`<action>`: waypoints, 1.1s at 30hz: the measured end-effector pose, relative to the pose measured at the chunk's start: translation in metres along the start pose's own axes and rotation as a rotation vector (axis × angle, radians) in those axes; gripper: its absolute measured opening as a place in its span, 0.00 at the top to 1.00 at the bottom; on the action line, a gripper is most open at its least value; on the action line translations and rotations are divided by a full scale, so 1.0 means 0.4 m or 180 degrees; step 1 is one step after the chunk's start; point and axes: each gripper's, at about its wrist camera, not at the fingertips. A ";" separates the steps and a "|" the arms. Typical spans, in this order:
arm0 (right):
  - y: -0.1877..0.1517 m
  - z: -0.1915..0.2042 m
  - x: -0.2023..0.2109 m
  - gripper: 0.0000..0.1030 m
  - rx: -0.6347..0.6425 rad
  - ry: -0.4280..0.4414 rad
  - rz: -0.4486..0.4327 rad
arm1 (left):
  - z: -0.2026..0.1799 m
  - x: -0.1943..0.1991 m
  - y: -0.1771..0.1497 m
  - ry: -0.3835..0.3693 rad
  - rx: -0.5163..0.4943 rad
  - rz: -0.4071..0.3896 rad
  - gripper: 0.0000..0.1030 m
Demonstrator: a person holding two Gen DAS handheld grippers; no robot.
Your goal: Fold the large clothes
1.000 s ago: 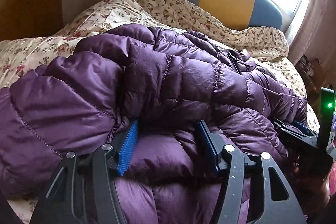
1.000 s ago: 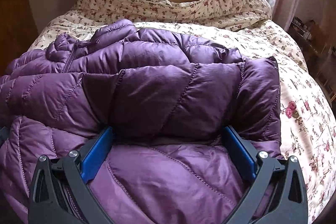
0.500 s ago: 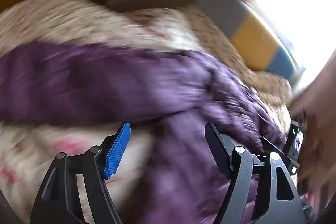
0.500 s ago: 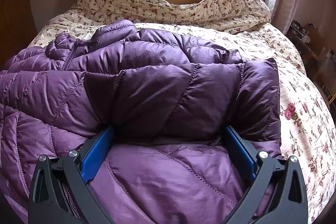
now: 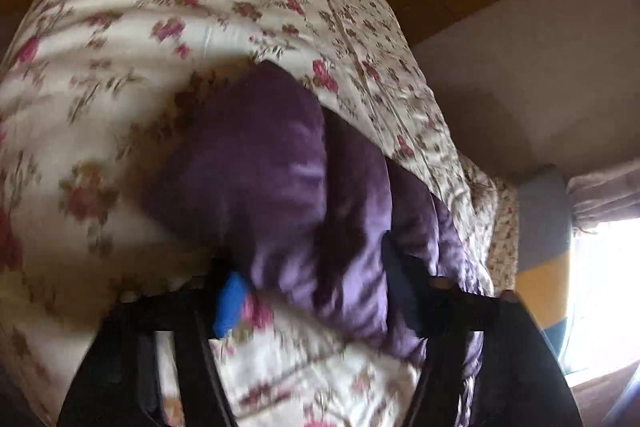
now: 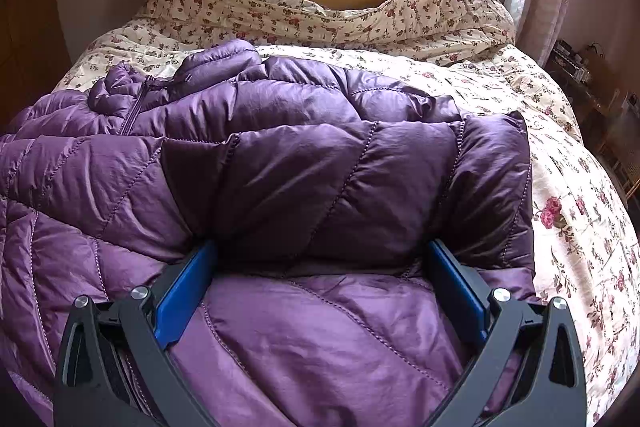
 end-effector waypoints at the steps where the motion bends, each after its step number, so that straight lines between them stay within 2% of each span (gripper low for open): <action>1: 0.001 0.000 0.000 0.02 0.0002 -0.0002 0.0001 | -0.010 -0.011 0.006 0.0041 -0.0088 0.0014 0.77; 2: 0.001 0.000 0.000 0.02 0.0001 0.0000 0.0001 | -0.016 -0.017 0.012 0.0040 -0.0106 0.0003 0.84; 4: 0.002 0.001 0.001 0.02 0.0002 -0.0002 0.0002 | -0.055 -0.001 0.026 -0.0037 -0.0246 -0.0109 0.88; 6: 0.003 -0.001 0.003 0.02 0.0008 -0.0006 0.0001 | -0.105 0.026 0.045 -0.0254 -0.0388 -0.0209 0.88; 8: 0.004 0.000 0.002 0.02 0.0003 -0.0002 0.0001 | -0.196 0.070 0.045 -0.0515 -0.0656 -0.0309 0.88; 12: 0.005 0.000 0.003 0.02 0.0006 -0.0004 0.0001 | -0.380 0.123 0.008 -0.1079 -0.1187 -0.0301 0.88; 16: 0.005 -0.001 0.004 0.02 0.0006 -0.0003 0.0000 | -0.537 0.115 -0.083 -0.1482 -0.1550 -0.0069 0.88; 23: 0.008 -0.002 0.004 0.02 -0.0001 0.0003 0.0001 | -0.756 0.069 -0.360 -0.2001 -0.2068 0.0572 0.88; 26: 0.008 -0.002 0.004 0.02 -0.0005 0.0007 0.0003 | -0.819 0.061 -0.489 -0.2170 -0.2271 0.0824 0.88; 33: 0.010 -0.002 0.005 0.02 -0.0015 0.0016 0.0001 | -0.890 0.018 -0.703 -0.2457 -0.2498 0.1405 0.88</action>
Point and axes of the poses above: each gripper's, at about its wrist camera, not at the fingertips, and x roughly against the way its jaws point, z to its left, y to its top, and after that the axes turned 9 degrees about -z, right-handed
